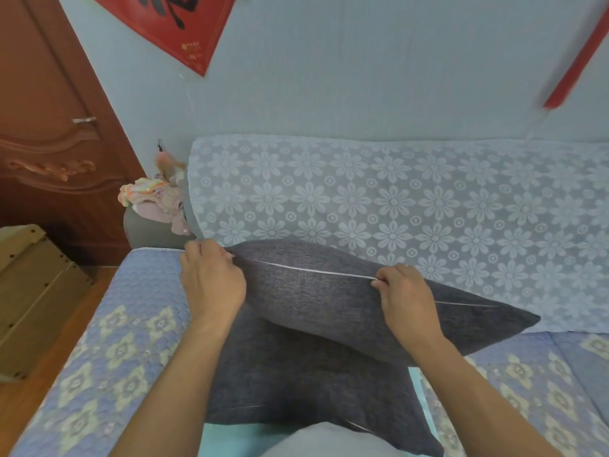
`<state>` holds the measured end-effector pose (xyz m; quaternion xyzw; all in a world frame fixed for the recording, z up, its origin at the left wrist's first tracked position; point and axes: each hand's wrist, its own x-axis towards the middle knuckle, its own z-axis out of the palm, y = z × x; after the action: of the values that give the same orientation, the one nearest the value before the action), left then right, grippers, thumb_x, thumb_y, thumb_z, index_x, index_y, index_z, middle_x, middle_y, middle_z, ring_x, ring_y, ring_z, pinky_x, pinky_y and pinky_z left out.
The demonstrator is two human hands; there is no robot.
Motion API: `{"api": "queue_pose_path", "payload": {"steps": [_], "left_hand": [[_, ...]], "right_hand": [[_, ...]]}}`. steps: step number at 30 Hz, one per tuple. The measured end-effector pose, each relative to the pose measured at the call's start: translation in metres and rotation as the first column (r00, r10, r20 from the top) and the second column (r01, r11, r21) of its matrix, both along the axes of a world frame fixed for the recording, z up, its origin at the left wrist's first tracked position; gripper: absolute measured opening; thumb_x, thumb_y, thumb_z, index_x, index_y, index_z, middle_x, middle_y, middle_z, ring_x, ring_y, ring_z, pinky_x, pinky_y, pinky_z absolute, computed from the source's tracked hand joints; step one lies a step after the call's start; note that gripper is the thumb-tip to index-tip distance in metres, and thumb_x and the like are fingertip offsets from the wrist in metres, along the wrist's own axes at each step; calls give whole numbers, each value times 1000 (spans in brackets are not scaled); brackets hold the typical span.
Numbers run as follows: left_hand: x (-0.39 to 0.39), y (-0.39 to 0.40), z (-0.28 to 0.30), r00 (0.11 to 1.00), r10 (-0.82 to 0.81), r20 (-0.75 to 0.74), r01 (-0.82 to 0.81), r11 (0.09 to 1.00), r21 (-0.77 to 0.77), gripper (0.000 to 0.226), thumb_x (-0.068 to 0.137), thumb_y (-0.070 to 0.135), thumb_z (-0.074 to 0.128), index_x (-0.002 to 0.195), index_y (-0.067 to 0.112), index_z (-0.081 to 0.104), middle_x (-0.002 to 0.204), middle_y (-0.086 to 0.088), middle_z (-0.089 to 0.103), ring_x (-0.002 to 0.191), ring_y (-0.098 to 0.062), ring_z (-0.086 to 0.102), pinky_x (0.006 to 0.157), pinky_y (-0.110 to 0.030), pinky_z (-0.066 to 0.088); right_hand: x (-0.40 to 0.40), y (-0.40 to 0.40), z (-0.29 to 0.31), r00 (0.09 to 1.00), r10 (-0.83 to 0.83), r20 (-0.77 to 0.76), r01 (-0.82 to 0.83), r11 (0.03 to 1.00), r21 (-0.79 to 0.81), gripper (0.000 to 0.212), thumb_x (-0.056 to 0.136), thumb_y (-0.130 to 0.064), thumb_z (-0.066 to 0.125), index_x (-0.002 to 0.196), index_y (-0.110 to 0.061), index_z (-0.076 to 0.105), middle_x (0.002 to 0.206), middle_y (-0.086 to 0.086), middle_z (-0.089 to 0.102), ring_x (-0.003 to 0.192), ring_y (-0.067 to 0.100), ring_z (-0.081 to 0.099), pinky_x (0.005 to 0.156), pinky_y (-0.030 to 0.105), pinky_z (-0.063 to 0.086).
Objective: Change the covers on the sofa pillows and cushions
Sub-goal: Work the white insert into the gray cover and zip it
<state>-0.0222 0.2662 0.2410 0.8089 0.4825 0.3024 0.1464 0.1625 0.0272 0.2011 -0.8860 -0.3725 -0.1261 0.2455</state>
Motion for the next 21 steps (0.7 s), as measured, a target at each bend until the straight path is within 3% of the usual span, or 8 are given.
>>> {"api": "queue_pose_path", "payload": {"steps": [2, 5, 8, 11, 12, 14, 17, 21], "left_hand": [[-6, 9, -7, 983, -129, 133, 140, 987, -76, 12, 97, 1, 52, 87, 7, 54, 112, -12, 48, 107, -27, 46, 92, -44, 40], [-27, 32, -23, 945, -34, 326, 161, 915, -369, 19, 103, 10, 45, 86, 19, 50, 105, 6, 53, 104, -22, 55, 98, -52, 49], [-39, 46, -33, 955, 17, 297, 118, 896, -428, 18, 105, 20, 44, 89, 25, 50, 100, 0, 55, 97, -27, 60, 90, -59, 54], [-30, 24, -41, 922, -298, 247, 375, 846, -378, 5, 101, 22, 57, 104, 26, 57, 124, -4, 49, 110, -16, 52, 104, -42, 46], [-25, 12, -46, 893, -417, 168, 449, 813, -371, 20, 99, 23, 62, 117, 28, 58, 137, -4, 40, 119, -12, 45, 109, -35, 40], [-17, -2, -58, 865, -501, 16, 475, 810, -343, 51, 94, 19, 69, 140, 30, 51, 145, -3, 27, 128, -18, 38, 113, -36, 36], [-2, 13, -49, 889, -458, 8, 449, 866, -220, 44, 93, 4, 65, 135, 15, 59, 115, -7, 43, 100, -28, 55, 93, -41, 49], [47, 30, 4, 801, -598, -15, 598, 802, -12, 17, 100, 16, 60, 108, 8, 72, 87, -4, 49, 88, -31, 53, 78, -39, 39]], "right_hand": [[7, -5, -6, 997, 42, -68, -48, 995, -86, 11, 92, -26, 68, 97, -17, 64, 92, -2, 55, 89, 18, 45, 78, 36, 45], [23, -37, -23, 993, 4, -115, -45, 933, -356, 55, 86, -44, 72, 132, -20, 57, 123, 2, 56, 112, 26, 48, 102, 43, 42], [33, -72, -41, 986, -167, -15, 141, 873, -467, 67, 76, -45, 81, 134, -16, 61, 118, 9, 62, 104, 34, 55, 97, 50, 44], [30, -82, -57, 967, -219, 127, 251, 904, -347, 26, 85, -31, 73, 100, -10, 76, 84, 9, 61, 74, 35, 55, 70, 46, 48], [27, -83, -57, 963, -229, 142, 263, 915, -307, 29, 90, -33, 60, 87, -9, 77, 76, 7, 58, 67, 33, 53, 64, 42, 46], [25, -83, -54, 960, -258, 108, 277, 929, -246, 46, 93, -37, 43, 75, -8, 74, 71, 6, 56, 64, 31, 50, 59, 39, 43], [28, -82, -17, 928, -348, 131, 360, 929, -82, 48, 96, -35, 39, 74, -7, 71, 73, 9, 61, 68, 32, 51, 64, 41, 45], [58, -95, 60, 825, -501, 260, 497, 863, 89, 38, 100, -30, 50, 78, -6, 70, 79, 13, 63, 75, 35, 53, 78, 43, 41]]}}
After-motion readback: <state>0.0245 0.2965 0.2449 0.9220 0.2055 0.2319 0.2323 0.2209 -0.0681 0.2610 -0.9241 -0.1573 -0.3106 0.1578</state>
